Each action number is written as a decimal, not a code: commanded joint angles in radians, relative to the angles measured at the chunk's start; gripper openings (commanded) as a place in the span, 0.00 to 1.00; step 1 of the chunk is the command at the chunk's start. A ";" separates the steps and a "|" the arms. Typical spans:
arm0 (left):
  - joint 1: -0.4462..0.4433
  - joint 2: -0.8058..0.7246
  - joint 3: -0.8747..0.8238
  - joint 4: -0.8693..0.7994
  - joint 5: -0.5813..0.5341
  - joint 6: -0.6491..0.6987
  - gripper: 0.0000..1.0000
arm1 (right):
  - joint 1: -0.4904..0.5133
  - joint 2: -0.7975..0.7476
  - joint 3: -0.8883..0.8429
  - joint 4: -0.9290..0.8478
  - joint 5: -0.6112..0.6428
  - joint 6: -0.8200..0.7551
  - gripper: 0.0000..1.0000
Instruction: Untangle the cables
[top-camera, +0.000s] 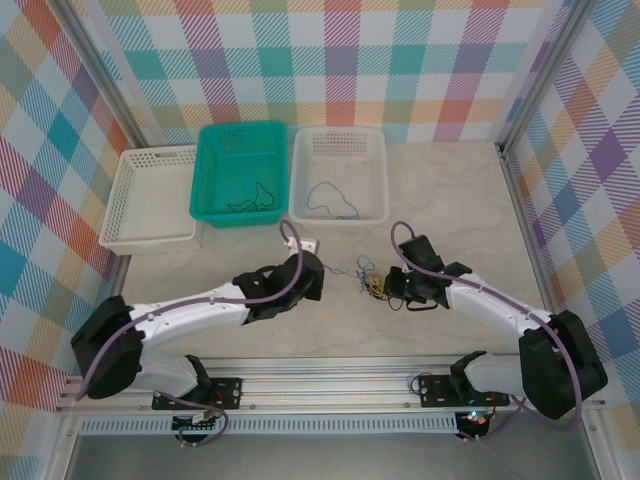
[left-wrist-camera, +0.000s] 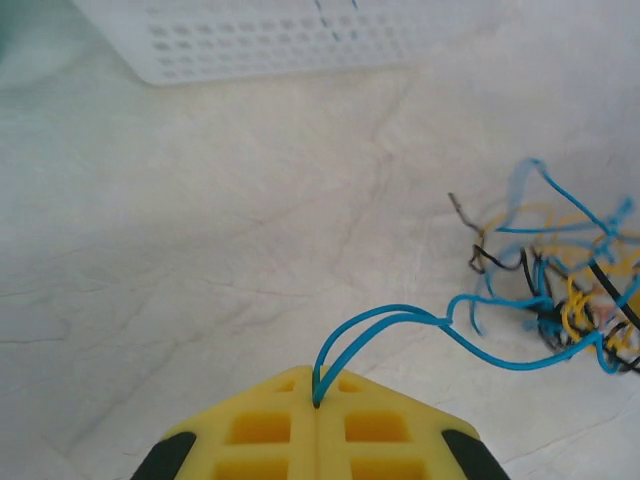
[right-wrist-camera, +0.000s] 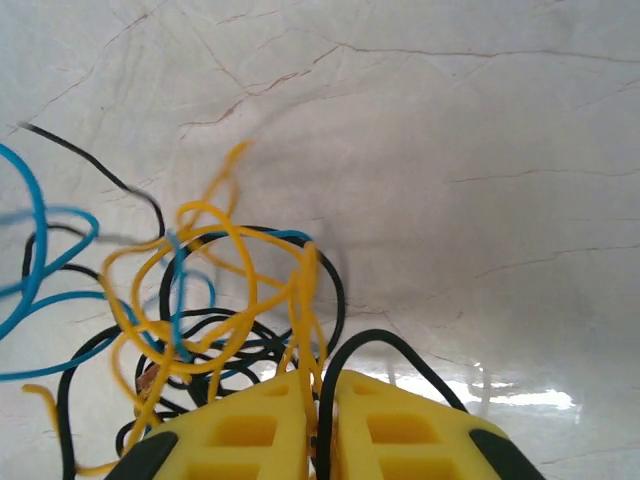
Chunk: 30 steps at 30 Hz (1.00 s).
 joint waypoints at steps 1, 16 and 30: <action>0.035 -0.076 -0.004 -0.040 0.055 -0.065 0.00 | 0.000 -0.022 0.039 -0.055 0.030 -0.036 0.21; 0.045 -0.041 0.242 -0.144 0.367 -0.109 0.00 | 0.018 -0.177 0.051 0.207 -0.185 -0.265 0.79; 0.048 -0.042 0.280 -0.094 0.454 -0.166 0.00 | 0.104 -0.143 -0.166 0.752 -0.319 -0.480 0.86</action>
